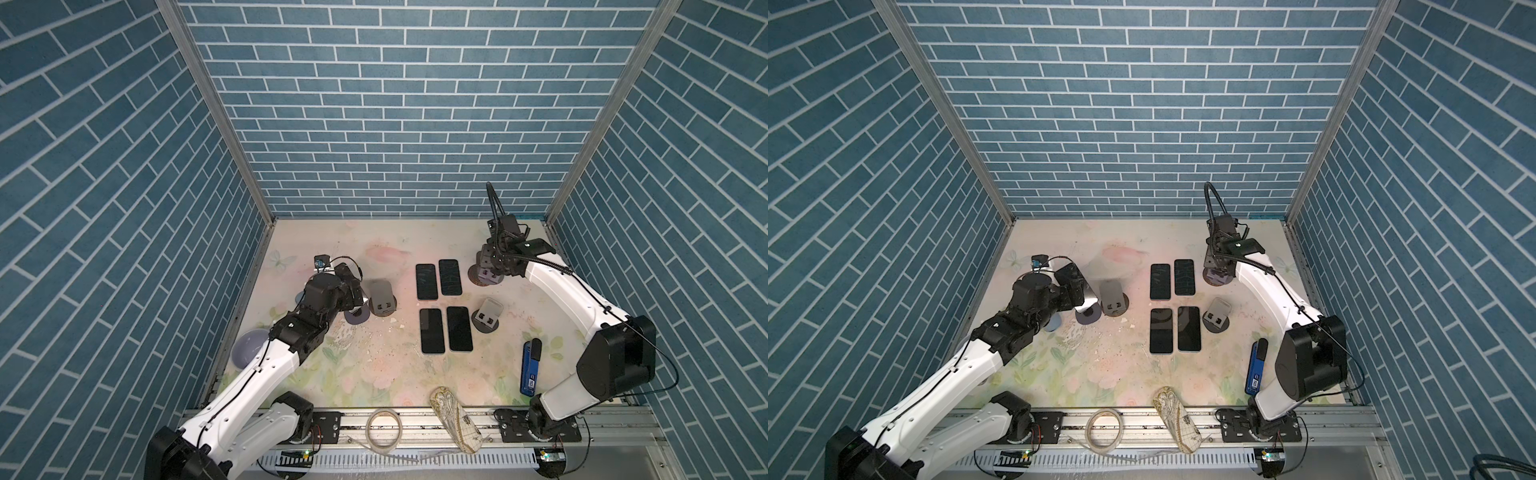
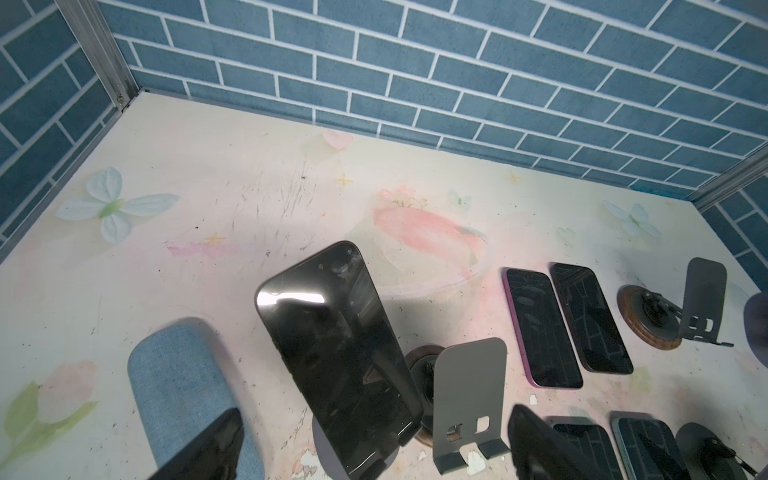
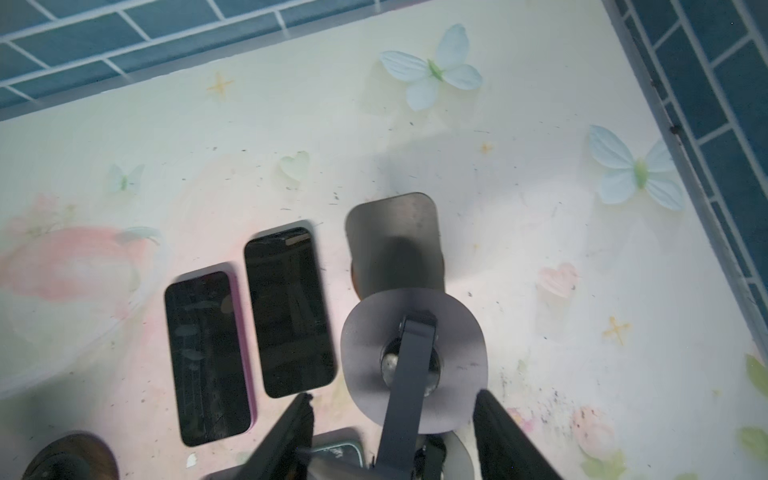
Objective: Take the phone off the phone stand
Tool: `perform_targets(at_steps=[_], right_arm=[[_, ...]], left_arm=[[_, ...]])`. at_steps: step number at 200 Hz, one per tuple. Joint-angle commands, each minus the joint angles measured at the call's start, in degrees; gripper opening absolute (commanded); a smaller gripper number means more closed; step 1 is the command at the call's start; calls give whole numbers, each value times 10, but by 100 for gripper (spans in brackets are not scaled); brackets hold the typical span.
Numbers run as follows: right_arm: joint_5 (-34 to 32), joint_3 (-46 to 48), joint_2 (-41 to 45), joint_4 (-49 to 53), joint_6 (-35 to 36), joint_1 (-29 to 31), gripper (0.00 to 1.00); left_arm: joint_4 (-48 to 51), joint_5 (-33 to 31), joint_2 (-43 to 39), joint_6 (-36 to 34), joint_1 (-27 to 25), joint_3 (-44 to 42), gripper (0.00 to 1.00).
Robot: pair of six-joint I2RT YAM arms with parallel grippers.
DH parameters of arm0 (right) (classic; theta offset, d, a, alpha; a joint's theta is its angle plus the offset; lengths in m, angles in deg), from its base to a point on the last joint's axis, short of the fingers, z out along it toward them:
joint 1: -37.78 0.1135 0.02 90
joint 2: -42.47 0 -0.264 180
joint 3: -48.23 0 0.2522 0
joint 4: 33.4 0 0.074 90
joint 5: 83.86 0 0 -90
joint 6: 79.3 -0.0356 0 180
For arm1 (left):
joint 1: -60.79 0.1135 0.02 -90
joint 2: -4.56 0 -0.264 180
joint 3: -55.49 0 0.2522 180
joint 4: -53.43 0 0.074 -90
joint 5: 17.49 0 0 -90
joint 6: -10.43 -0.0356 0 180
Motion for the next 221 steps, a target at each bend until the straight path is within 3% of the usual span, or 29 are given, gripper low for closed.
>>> perform_targets(at_steps=[1, 77, 221], right_arm=[[-10, 36, 39, -2, -4, -31, 48], [35, 137, 65, -45, -35, -116, 48], [58, 164, -14, -96, -43, -133, 51]], left_arm=[[-14, -10, 8, -2, 0, 12, 100], [-22, -20, 27, 13, 0, 28, 100], [42, -54, 68, 38, 0, 62, 100]])
